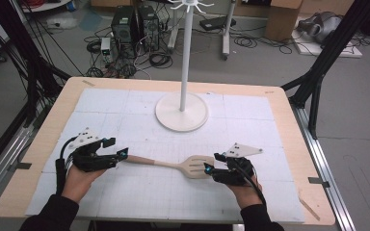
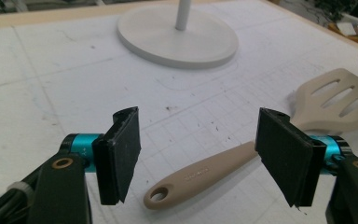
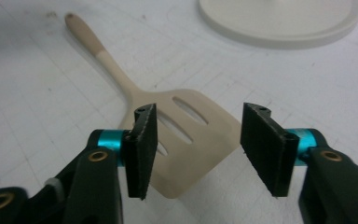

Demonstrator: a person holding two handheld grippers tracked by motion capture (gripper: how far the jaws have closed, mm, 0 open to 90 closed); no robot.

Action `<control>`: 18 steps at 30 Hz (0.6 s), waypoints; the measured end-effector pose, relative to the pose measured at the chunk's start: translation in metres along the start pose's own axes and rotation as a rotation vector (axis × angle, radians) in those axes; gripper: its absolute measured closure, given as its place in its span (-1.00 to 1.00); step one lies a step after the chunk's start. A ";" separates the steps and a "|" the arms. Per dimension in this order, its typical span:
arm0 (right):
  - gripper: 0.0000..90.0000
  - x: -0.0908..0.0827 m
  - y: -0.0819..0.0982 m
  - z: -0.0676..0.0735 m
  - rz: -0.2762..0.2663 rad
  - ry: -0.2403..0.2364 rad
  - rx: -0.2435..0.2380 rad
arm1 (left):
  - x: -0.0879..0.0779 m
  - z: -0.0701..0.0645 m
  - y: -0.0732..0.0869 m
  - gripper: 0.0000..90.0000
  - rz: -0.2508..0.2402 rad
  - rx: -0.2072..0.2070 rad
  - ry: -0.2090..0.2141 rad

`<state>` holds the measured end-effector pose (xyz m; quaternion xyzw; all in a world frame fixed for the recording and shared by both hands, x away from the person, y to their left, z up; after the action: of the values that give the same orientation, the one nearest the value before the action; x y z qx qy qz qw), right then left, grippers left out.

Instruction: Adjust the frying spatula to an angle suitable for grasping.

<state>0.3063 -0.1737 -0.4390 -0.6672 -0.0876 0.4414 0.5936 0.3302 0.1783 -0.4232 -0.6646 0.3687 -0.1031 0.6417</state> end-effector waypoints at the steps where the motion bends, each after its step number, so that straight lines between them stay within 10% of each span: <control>1: -0.11 -0.002 -0.001 0.000 -0.016 0.000 0.002 | -0.003 0.001 0.000 -0.32 -0.012 0.001 -0.005; 11: -0.35 -0.028 -0.014 -0.006 -0.138 0.062 -0.014 | -0.029 0.017 0.007 -0.52 -0.103 -0.053 -0.085; 18: -0.65 -0.041 -0.020 -0.014 -0.197 0.110 -0.023 | -0.036 0.009 -0.001 -0.54 -0.178 -0.041 -0.050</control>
<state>0.2997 -0.2043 -0.4033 -0.6855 -0.1251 0.3423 0.6304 0.3108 0.2076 -0.4117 -0.7099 0.2943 -0.1355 0.6253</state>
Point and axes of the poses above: each handheld gripper's, and its own axes: x roughly forward along the jaws, y roughly out of its underside, z roughly to its left, the point moved 7 cm from there along x, roughly forward along the jaws, and after that the axes turned 4 degrees about -z, right-handed, at the moved point
